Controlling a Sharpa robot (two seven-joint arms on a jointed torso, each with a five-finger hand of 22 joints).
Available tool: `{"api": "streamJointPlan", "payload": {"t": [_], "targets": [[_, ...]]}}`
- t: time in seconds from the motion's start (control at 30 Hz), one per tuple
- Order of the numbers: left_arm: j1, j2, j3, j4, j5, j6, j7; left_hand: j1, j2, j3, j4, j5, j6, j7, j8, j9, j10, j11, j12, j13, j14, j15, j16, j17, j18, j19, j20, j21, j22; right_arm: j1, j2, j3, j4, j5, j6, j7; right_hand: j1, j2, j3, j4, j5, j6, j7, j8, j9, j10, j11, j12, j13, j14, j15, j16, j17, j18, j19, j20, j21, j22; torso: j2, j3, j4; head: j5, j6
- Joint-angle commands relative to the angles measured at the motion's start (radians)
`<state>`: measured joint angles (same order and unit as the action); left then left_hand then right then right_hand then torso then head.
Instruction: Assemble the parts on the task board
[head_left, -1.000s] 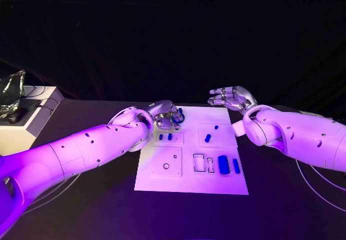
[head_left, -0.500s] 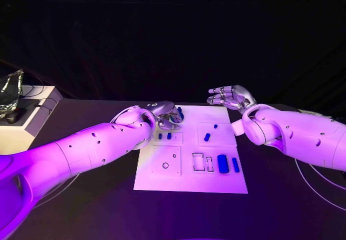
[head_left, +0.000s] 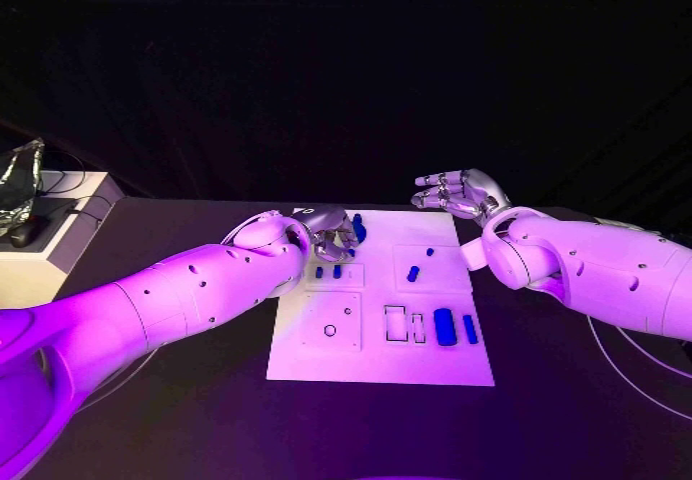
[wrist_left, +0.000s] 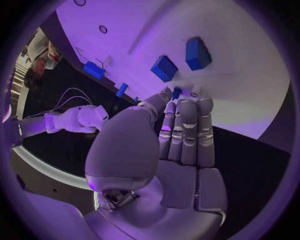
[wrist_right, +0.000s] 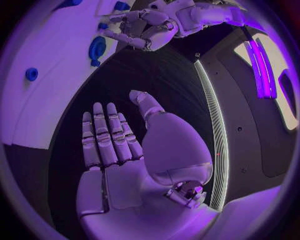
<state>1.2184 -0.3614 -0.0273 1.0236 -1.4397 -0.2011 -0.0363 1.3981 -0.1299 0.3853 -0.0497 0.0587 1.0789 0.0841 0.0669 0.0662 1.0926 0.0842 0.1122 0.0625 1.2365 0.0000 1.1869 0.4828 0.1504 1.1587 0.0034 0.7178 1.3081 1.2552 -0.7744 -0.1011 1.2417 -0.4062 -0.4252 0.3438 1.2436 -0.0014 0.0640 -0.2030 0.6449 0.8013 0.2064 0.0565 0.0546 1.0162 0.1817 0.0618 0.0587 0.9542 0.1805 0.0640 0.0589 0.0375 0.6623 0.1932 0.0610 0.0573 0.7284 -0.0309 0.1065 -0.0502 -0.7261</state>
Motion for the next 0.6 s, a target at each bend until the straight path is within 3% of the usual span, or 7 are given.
{"api": "streamJointPlan", "payload": {"t": [0.03,0.6], "targets": [[0.0,0.008,0.0,-0.007,-0.012,0.019,-0.007,-0.002,-0.008,0.009,0.0,-0.002,0.001,0.001,-0.004,0.0,0.012,0.001,-0.008,-0.001,0.007,0.0,0.005,-0.002,0.009,0.011,0.001,0.011,0.029,0.0,0.002,0.0,0.003,-0.009,0.004,0.016,-0.008,-0.001,0.002,-0.002,0.006,0.007,0.022,-0.002,0.001,0.005,0.0,-0.003,-0.001,0.001,-0.002,-0.006,-0.001,-0.019,-0.006,0.0,-0.004,-0.001,0.001,-0.0001,-0.0015,0.0,0.0],[-0.001,0.029,-0.002,-0.035,-0.002,0.028,-0.005,-0.003,0.009,0.031,-0.005,-0.003,0.013,0.003,-0.003,0.001,0.05,-0.007,-0.016,0.0,0.014,-0.005,0.006,-0.004,0.013,0.021,0.005,0.04,0.035,0.001,0.004,0.0,0.008,-0.011,0.004,0.016,-0.008,-0.001,0.002,-0.002,0.006,0.007,0.022,-0.002,0.001,0.005,0.0,-0.003,-0.001,0.001,-0.002,-0.006,-0.001,-0.019,-0.006,0.0,-0.004,-0.001,-0.001,0.0007,0.0003,-0.005,-0.004]]}}
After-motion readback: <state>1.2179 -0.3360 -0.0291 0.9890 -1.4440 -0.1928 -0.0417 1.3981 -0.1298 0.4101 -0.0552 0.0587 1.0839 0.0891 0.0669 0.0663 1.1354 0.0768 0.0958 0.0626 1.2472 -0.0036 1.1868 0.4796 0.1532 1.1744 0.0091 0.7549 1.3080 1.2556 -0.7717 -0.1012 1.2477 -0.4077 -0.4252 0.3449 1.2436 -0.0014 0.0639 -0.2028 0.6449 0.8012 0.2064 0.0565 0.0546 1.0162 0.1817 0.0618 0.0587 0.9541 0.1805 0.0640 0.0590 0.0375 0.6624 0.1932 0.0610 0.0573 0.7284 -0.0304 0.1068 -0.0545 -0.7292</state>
